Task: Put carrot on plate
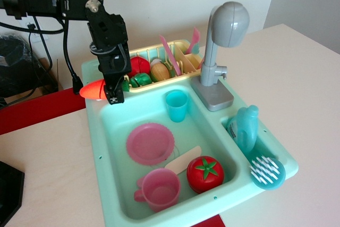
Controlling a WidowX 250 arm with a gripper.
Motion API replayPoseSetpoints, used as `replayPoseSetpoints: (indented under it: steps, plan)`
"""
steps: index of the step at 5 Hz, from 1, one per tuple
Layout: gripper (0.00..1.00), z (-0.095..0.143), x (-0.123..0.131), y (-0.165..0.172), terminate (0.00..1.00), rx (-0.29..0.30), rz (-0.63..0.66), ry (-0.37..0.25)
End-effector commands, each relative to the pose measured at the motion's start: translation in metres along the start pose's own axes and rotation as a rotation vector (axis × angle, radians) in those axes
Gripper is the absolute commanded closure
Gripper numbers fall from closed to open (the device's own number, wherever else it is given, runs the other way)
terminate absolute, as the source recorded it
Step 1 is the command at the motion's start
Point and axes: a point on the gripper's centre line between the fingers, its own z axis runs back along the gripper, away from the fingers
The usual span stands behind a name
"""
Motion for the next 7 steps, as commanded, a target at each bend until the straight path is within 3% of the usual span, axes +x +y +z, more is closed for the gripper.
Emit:
replayPoseSetpoints:
  steps: [1, 3, 4, 5, 7]
  plan:
    - [1.00, 0.029, 0.010, -0.004, 0.00, 0.011, -0.005, -0.103]
    - [1.00, 0.062, 0.047, -0.038, 0.00, -0.007, -0.061, -0.206]
    - [1.00, 0.062, 0.061, -0.056, 0.00, -0.041, -0.085, -0.214]
    - [1.00, 0.048, 0.071, -0.080, 0.00, -0.090, -0.101, -0.193]
    - [1.00, 0.006, 0.071, -0.094, 0.00, -0.087, -0.114, -0.135]
